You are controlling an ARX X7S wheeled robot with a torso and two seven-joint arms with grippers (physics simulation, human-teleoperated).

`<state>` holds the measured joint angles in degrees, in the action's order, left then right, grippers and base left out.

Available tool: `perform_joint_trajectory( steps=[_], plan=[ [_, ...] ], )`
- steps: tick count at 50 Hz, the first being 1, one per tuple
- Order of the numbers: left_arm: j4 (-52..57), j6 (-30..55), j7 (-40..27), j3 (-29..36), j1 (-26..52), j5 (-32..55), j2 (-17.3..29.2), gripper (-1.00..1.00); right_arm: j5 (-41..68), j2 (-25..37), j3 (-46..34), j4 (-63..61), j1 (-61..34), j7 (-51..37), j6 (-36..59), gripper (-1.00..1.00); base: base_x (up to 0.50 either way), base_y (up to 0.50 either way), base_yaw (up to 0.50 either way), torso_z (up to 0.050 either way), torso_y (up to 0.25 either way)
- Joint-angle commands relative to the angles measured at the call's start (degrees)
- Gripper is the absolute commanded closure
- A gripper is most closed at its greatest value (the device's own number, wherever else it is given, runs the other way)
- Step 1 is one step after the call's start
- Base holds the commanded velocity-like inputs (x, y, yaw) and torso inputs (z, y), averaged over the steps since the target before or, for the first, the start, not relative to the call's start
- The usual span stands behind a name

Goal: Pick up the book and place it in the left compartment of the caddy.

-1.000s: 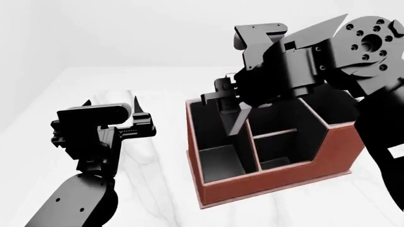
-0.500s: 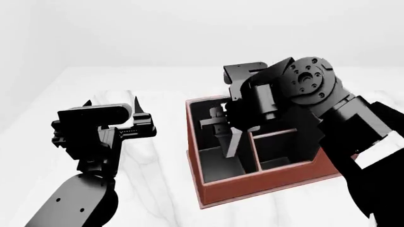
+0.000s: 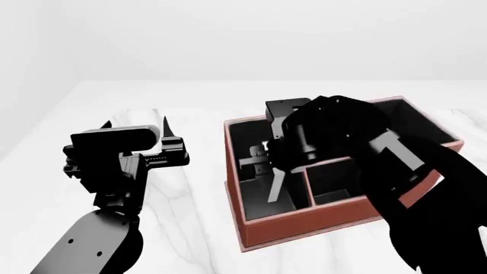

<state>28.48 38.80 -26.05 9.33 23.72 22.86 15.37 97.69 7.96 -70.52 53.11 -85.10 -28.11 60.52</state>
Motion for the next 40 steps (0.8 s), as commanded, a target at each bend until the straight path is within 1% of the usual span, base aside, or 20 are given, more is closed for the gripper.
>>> perform_joint_trajectory(
  steps=[1, 18, 32, 33, 40],
  plan=[
    [-0.02, -0.11, -0.16, 0.20, 0.06, 0.24, 0.16, -1.00, -5.83, -3.11, -1.69, 6.60, 0.18, 7.59, -2.65, 1.00, 0.00, 0.00, 0.00, 0.000, 0.000],
    [0.15, -0.25, -0.53, 0.68, 0.03, 0.43, 0.50, -1.00, -8.13, -5.71, -3.98, 11.60, 1.12, 12.65, -3.32, 1.00, 0.00, 0.00, 0.00, 0.000, 0.001],
    [0.12, -0.38, -0.75, 0.85, 0.04, 0.76, 0.77, -1.00, -8.74, -5.71, -4.57, 11.42, 0.68, 13.26, -3.27, 1.00, 0.00, 0.00, 0.00, 0.000, 0.001],
    [0.11, -0.40, -0.76, 0.87, 0.04, 0.77, 0.80, -1.00, -8.66, -5.65, -4.53, 11.22, 0.59, 13.11, -3.13, -1.00, 0.00, 0.00, 0.00, 0.000, 0.000],
    [0.18, -0.40, -0.87, 0.83, 0.03, 1.05, 0.93, -1.00, -8.89, -6.10, -4.74, 11.90, 0.19, 13.50, -3.08, -1.00, 0.00, 0.00, 0.00, 0.000, 0.000]
  ],
)
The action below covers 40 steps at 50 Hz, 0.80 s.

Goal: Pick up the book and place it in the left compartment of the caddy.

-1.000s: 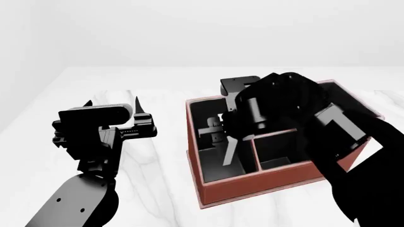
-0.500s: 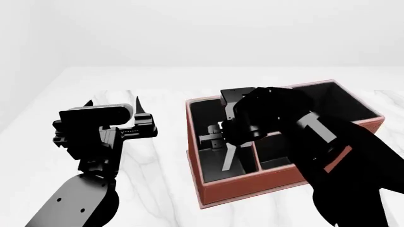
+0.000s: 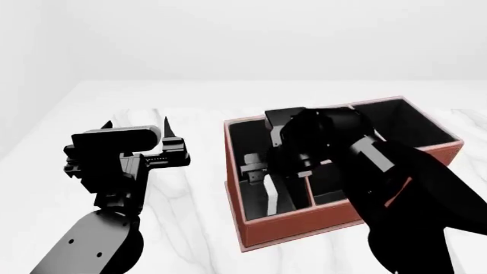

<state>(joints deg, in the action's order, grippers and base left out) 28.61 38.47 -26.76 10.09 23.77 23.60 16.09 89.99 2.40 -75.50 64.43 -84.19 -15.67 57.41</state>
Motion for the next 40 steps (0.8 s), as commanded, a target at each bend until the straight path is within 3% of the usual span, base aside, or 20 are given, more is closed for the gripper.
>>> perform_joint_trajectory(
  steps=[1, 15, 18, 23, 29, 36, 40],
  plan=[
    [0.04, -0.08, -0.18, 0.06, 0.01, 0.33, 0.23, -1.00, -1.29, -0.65, 0.16, 0.78, -0.68, 1.10, -0.05, -1.00, 0.00, 0.00, 0.00, 0.000, 0.000],
    [-0.05, -0.20, -0.39, 0.09, 0.15, 0.71, 0.46, -1.00, -0.28, 0.63, 0.92, -1.50, -1.68, -1.48, 0.85, -1.00, 0.00, 0.00, 0.00, 0.000, 0.000],
    [-0.04, -0.17, -0.42, 0.04, 0.19, 0.89, 0.50, -1.00, 3.62, 5.37, 3.77, -10.59, -3.90, -10.77, 3.60, -1.00, 0.00, 0.00, 0.00, 0.000, 0.000],
    [-0.17, -0.30, -0.48, 0.33, 0.20, 0.76, 0.56, -1.00, 19.76, 15.67, 13.28, -29.42, -9.61, -30.87, 9.57, -1.00, 0.00, 0.00, 0.00, 0.000, 0.000],
    [0.27, -0.20, -0.71, 0.38, 0.02, 0.94, 0.68, -1.00, 31.98, 22.66, 18.18, -42.93, -10.41, -44.06, 8.32, -1.00, 0.00, 0.00, 0.00, 0.000, 0.002],
    [0.40, -0.22, -0.84, 0.40, 0.00, 1.13, 0.83, -1.00, 35.66, 30.98, 26.39, -62.97, -1.56, -46.42, -0.68, -1.00, 0.00, 0.00, 0.00, 0.000, 0.000],
    [0.50, -0.25, -0.98, 0.44, -0.02, 1.13, 0.94, -1.00, 23.69, 36.83, 33.39, -79.14, 11.24, -40.47, -9.56, -1.00, 0.00, 0.00, 0.00, 0.000, 0.000]
  ],
)
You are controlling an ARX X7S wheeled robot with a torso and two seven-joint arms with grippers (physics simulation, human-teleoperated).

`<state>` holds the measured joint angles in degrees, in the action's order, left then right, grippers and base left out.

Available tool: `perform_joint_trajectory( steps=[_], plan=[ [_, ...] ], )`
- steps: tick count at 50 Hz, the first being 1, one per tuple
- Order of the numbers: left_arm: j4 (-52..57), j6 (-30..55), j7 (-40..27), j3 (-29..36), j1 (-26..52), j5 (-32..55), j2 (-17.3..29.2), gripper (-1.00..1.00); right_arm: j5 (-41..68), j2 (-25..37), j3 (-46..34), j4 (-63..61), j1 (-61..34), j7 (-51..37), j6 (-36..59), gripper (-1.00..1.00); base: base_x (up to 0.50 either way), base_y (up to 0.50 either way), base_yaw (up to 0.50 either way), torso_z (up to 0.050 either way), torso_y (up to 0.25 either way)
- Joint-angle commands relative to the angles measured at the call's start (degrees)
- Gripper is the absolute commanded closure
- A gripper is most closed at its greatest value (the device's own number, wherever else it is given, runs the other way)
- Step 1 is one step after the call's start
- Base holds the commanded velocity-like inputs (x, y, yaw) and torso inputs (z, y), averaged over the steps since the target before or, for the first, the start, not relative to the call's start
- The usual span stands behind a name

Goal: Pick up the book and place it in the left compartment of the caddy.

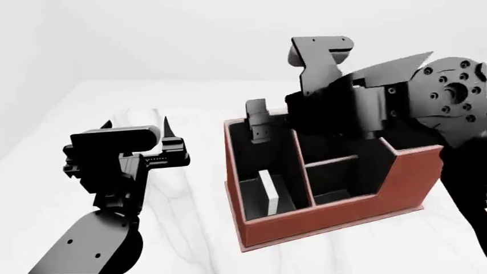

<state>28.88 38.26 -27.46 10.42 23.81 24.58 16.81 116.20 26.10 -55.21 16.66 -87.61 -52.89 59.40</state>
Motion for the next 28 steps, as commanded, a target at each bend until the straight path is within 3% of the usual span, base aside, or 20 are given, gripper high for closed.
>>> perform_joint_trajectory(
  steps=[1, 5, 6, 9, 23, 28],
  plan=[
    [0.28, -0.02, -0.30, 0.05, -0.08, 0.26, 0.21, -1.00, -11.04, 14.89, 14.58, -36.40, 19.86, 0.53, -15.10, -1.00, 0.00, 0.00, 0.00, 0.000, 0.000],
    [0.31, -0.06, -0.42, 0.19, -0.07, 0.24, 0.27, -1.00, -37.01, 17.36, 12.11, -44.10, 31.26, 3.02, -22.82, -1.00, 0.00, 0.00, 0.00, 0.000, 0.000],
    [0.57, 0.06, -0.45, 0.11, -0.07, 0.41, 0.30, -1.00, -45.60, 17.57, 11.56, -45.88, 35.99, 4.12, -28.63, -1.00, 0.00, 0.00, 0.00, 0.000, 0.000],
    [0.36, -0.24, -0.41, 0.57, -0.11, 0.17, 0.24, -1.00, -59.67, 17.68, 8.83, -46.00, 42.30, 2.42, -34.26, -1.00, 0.00, 0.00, 0.00, 0.000, 0.000],
    [1.11, -1.79, -0.14, 3.30, -1.01, -1.38, 0.63, -1.00, -75.24, 21.11, 9.13, -50.06, 52.06, 1.50, -49.06, -1.00, 0.00, 0.00, 0.00, 0.000, 0.000],
    [1.93, -1.98, -0.29, 4.16, -1.27, -1.94, 0.91, -1.00, -76.73, 21.19, 8.68, -51.70, 52.15, 0.35, -48.32, -1.00, 0.00, 0.00, 0.00, 0.000, 0.000]
  ],
)
